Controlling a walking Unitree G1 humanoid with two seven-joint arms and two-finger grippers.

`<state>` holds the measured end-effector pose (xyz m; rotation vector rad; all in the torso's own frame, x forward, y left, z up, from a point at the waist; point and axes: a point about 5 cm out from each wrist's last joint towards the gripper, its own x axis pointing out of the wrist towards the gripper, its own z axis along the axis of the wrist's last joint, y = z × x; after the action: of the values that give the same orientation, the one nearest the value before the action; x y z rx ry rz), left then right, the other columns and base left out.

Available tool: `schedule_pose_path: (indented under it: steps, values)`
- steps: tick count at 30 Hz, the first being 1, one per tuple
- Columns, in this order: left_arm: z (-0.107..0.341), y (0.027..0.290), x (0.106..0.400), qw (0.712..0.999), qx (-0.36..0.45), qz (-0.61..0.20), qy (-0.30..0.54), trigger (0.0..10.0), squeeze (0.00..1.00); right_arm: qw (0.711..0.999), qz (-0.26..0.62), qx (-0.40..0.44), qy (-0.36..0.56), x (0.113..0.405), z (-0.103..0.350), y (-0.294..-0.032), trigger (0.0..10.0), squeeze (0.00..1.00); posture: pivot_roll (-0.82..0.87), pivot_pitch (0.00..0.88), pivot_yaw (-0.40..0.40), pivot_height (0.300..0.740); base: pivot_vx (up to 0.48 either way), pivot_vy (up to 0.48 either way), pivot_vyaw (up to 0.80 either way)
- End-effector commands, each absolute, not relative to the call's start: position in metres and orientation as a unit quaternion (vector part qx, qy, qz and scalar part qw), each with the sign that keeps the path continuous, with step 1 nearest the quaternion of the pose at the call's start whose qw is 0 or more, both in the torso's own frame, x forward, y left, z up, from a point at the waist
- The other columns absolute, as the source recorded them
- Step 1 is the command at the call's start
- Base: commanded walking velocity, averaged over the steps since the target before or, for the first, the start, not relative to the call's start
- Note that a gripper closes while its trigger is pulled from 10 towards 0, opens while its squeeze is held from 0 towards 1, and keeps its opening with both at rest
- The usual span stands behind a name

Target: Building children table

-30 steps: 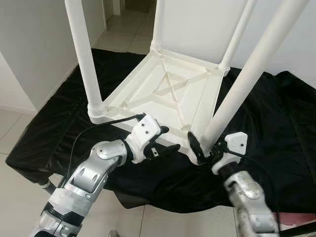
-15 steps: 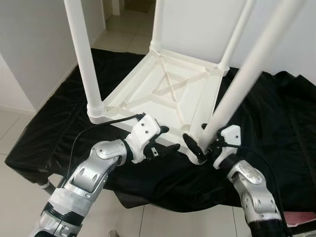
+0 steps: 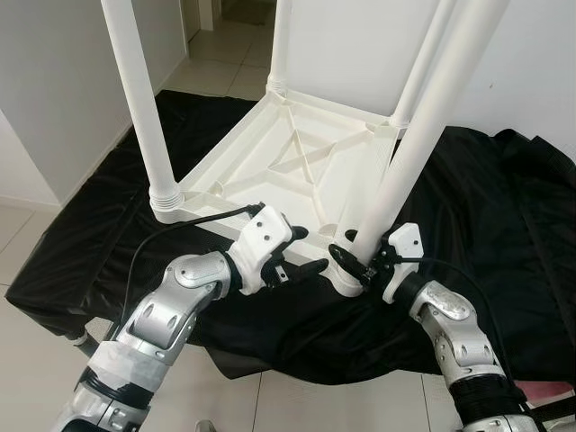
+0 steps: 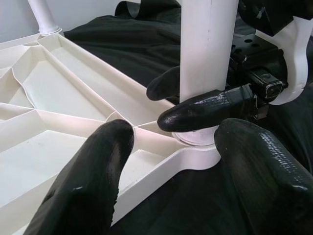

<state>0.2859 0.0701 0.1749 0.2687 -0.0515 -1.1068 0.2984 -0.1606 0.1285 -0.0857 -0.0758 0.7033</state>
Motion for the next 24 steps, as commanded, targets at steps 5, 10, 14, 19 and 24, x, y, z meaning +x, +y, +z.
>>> schedule_pose_path:
  steps: [5,10,14,19,24]
  values:
    - [0.173,0.072,0.286,0.842,0.129,-0.524,-0.02,10.0,0.0,0.933,0.357,-0.043,-0.022,0.297,0.124,-0.162,10.0,0.0,-0.03,0.04,-0.076,0.74,0.0,0.0,0.0]
    - [0.173,0.069,0.286,0.839,0.127,-0.529,-0.02,10.0,0.0,0.939,0.341,-0.039,-0.032,0.296,0.125,-0.168,10.0,0.0,-0.05,0.046,-0.066,0.74,0.0,0.0,0.0]
    - [0.173,0.068,0.287,0.836,0.128,-0.533,-0.02,10.0,0.0,0.949,0.312,-0.03,-0.042,0.292,0.127,-0.174,10.0,0.0,-0.05,0.049,-0.061,0.74,0.0,0.0,0.0]
    - [0.173,0.068,0.287,0.834,0.13,-0.536,-0.018,10.0,0.0,0.96,0.274,-0.021,-0.051,0.285,0.126,-0.178,10.0,0.0,-0.06,0.053,-0.053,0.74,0.0,0.0,0.0]
    - [0.172,0.068,0.287,0.833,0.13,-0.537,-0.018,10.0,0.0,0.965,0.257,-0.019,-0.055,0.283,0.126,-0.178,10.0,0.0,-0.06,0.053,-0.053,0.74,0.0,0.0,0.0]
